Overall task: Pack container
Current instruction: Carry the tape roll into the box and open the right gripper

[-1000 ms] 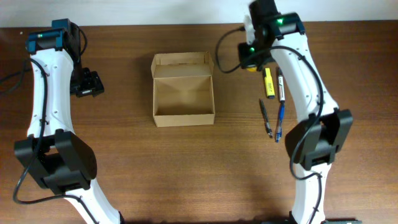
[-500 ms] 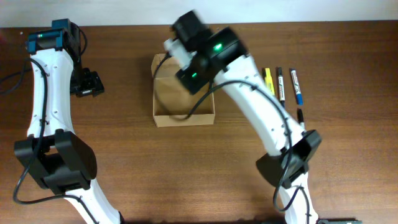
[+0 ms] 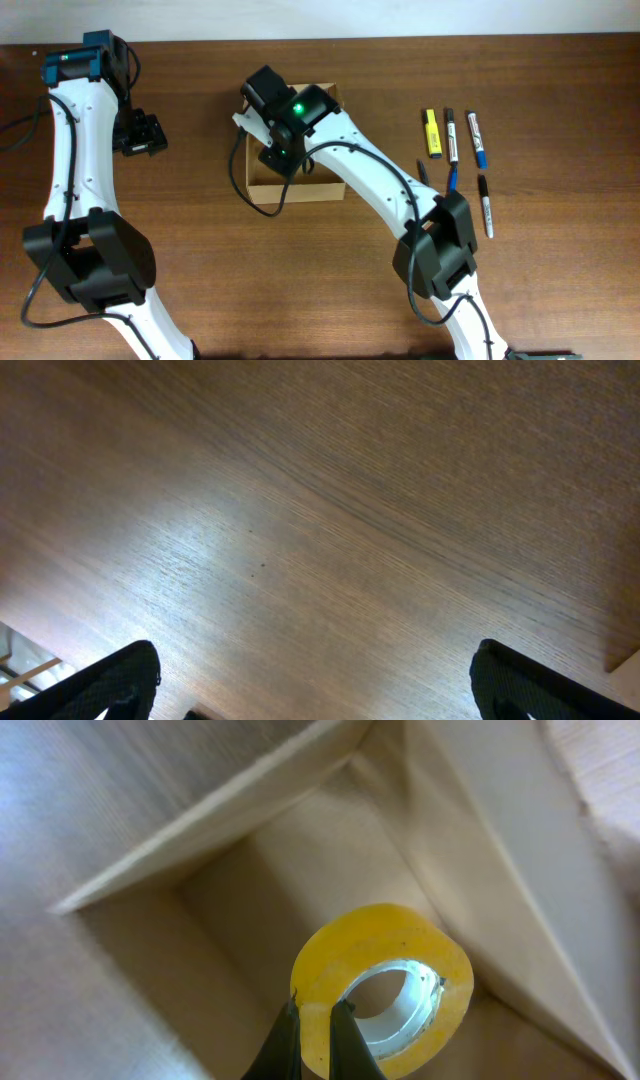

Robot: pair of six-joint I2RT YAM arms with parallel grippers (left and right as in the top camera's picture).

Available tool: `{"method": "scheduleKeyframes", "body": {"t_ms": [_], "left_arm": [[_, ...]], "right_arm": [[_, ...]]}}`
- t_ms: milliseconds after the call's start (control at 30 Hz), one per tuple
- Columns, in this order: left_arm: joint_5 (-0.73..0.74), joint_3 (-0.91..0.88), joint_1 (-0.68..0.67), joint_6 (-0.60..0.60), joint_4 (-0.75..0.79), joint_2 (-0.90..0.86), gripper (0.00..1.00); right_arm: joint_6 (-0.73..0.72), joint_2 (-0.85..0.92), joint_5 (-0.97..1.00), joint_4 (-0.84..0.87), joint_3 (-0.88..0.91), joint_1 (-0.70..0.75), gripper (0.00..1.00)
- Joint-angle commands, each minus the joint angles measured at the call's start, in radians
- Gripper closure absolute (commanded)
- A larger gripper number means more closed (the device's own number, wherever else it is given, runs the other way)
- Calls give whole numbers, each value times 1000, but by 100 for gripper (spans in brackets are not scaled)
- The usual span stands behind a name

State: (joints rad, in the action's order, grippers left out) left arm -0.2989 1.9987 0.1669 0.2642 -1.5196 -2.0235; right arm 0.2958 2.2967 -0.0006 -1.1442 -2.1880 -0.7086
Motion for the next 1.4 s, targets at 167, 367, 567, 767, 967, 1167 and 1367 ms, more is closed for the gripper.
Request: {"method": "scheduleKeyframes", "body": {"t_ms": [167,367,567,767,967,1167,1367], "left_arm": [[0,-3,6,-8,2,-8,0],[0,-3,6,-8,2,-8,0],[0,-3,6,-8,2,-8,0],[0,-3,6,-8,2,-8,0],[0,-3,6,-8,2,-8,0],[0,-3,6,-8,2,-8,0],[0,-3,6,-8,2,-8,0]], "right_arm": [[10,3,-14,114,161,16,97],[2,2,-13,101,161,24,51],[-27,-3,37,-29,24,23,45],[-130,-79,126,-162,-189,51,45],[-202,-238,126,-177,-182,190,48],[-329,-267,94,-143,-128,452,50],[-365,-187,11,-84,11,614,49]]}}
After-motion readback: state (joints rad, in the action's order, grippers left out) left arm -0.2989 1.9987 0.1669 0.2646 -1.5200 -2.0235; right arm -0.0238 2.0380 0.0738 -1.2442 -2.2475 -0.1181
